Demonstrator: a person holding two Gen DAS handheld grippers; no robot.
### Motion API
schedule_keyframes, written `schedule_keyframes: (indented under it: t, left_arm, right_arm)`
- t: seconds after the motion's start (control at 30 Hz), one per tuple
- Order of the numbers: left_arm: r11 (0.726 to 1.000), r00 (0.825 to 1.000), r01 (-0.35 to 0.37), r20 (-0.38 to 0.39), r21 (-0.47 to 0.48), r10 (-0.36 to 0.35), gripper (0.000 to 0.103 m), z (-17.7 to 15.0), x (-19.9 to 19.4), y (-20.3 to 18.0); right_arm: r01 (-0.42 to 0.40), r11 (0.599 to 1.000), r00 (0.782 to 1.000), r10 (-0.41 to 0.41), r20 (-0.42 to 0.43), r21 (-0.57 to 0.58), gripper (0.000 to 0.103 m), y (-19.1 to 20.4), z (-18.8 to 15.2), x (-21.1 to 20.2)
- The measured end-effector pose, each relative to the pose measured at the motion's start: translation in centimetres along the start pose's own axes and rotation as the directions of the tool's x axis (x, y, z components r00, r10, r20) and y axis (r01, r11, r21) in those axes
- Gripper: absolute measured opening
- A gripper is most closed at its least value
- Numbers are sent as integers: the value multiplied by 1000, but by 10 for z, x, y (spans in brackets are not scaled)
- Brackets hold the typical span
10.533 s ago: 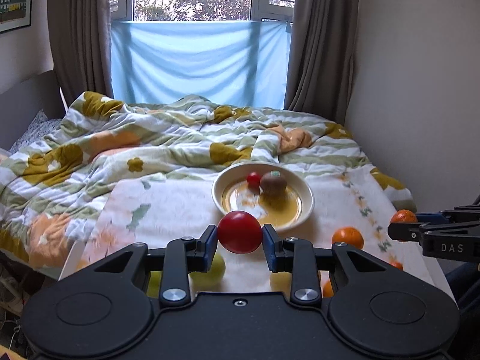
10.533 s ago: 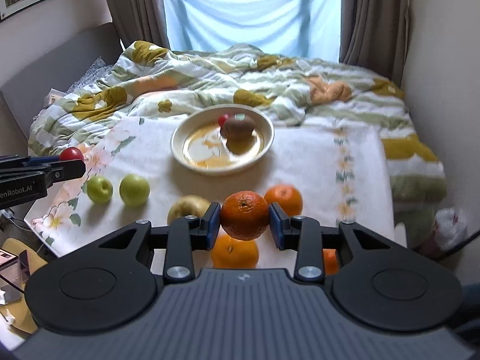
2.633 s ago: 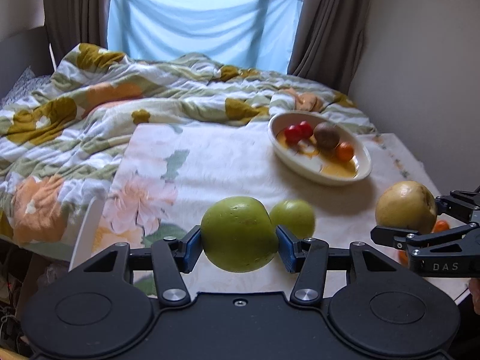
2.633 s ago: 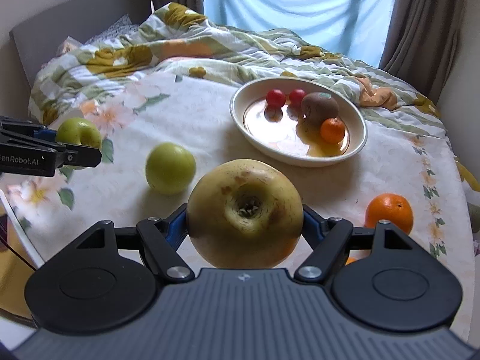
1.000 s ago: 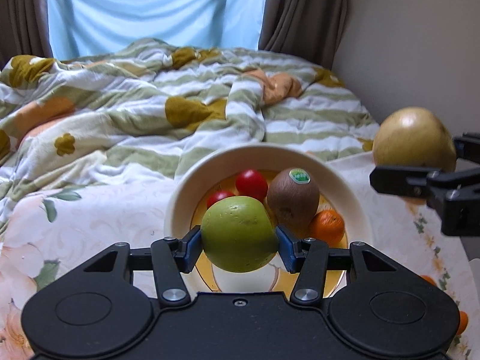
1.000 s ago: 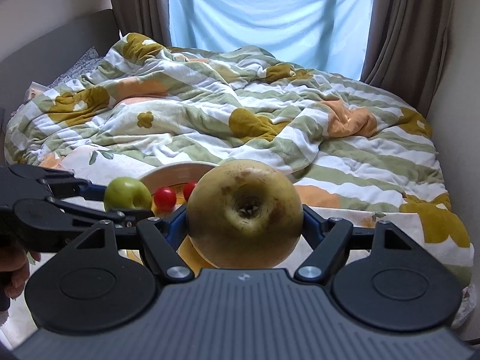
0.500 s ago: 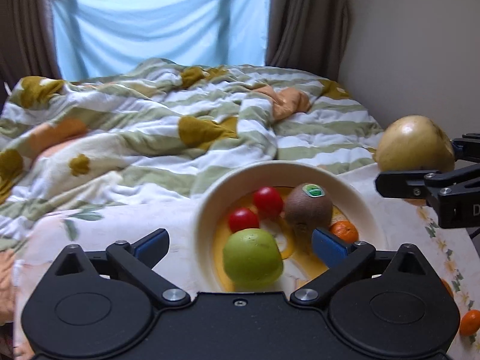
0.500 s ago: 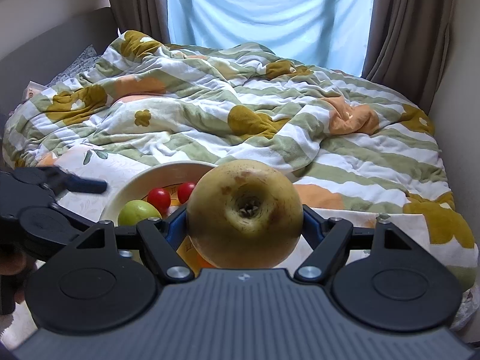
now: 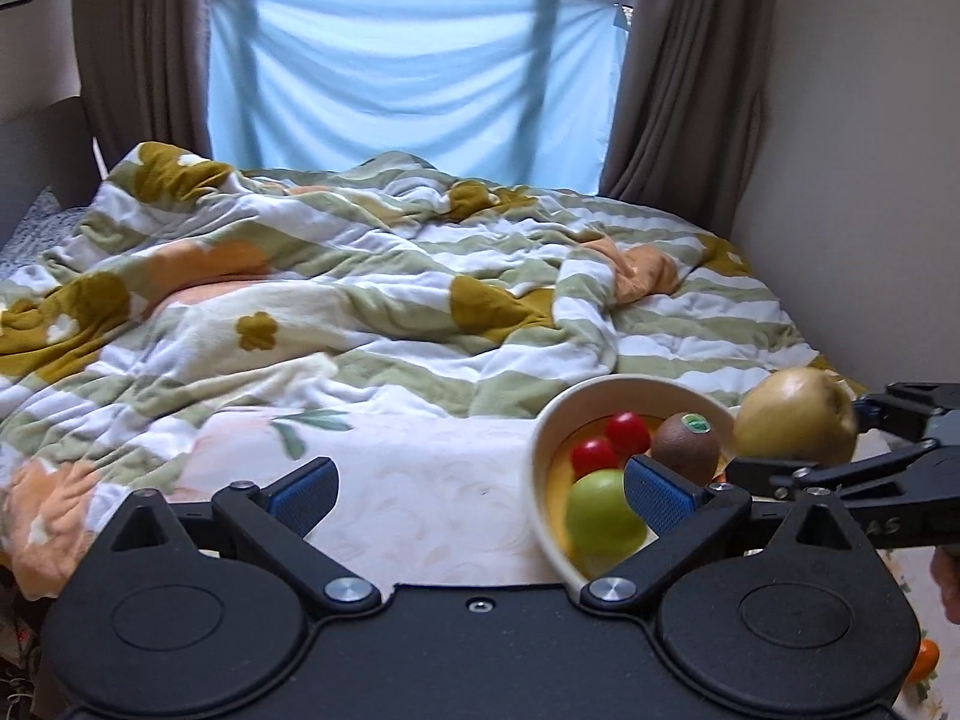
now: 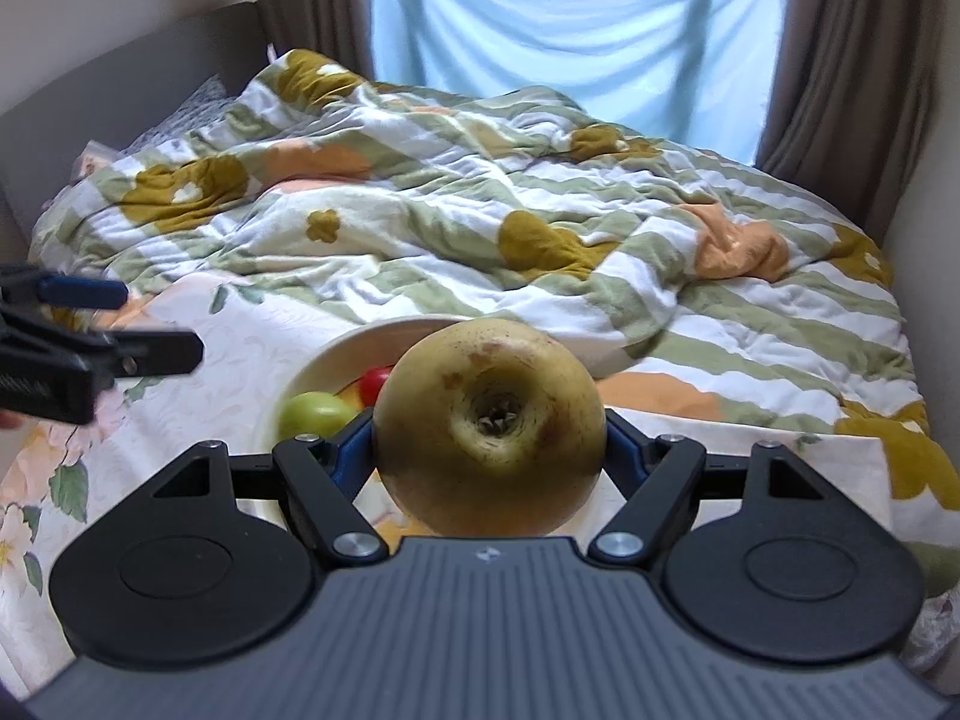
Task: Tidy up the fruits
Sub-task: 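Release the pomelo into the bowl with the left gripper while the right lowers and releases the pear, then withdraw both grippers from the bowl toward the oranges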
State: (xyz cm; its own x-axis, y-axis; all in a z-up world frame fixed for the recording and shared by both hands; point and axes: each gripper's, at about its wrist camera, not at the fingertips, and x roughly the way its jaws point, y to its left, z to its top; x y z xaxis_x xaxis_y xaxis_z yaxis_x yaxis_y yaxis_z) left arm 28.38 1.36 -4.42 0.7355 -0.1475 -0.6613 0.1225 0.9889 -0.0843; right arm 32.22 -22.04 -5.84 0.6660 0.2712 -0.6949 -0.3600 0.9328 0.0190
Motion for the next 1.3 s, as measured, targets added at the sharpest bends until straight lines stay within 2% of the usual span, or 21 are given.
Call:
schedule_keyframes:
  t: [0.3, 0.43, 0.77, 0.87, 0.93, 1.07, 1.3]
  left_arm:
    - [1000, 1000, -26, -6, -16, 26, 103, -12, -14, 14]
    - [1000, 1000, -22, -13, -18, 22, 103, -16, -13, 14]
    - [1000, 999, -20, -39, -2, 20, 103, -23, -6, 7]
    - [1000, 999, -19, -39, -5, 19, 103, -23, -5, 7]
    - [1000, 999, -20, -38, -8, 20, 103, -25, -7, 5]
    - [1000, 999, -18, -30, -16, 17, 103, -27, -17, 4]
    - [1000, 1000, -5, -6, -12, 5, 103, -27, -41, 2]
  right_arm:
    - [-40, 998, 999, 38, -31, -46, 91, 34, -20, 24]
    - [-14, 995, 1000, 11, -28, -97, 91, 41, -29, 32]
    - [-6, 983, 1000, 4, -11, -182, 91, 49, -45, 46]
    - [2, 980, 998, 10, 60, -198, 103, 49, -46, 36]
    - [-2, 979, 997, 19, 81, -206, 103, 49, -46, 31]
    - [3, 981, 998, 9, 61, -194, 103, 48, -45, 26]
    - [29, 984, 997, -15, 78, -178, 103, 52, -41, 0]
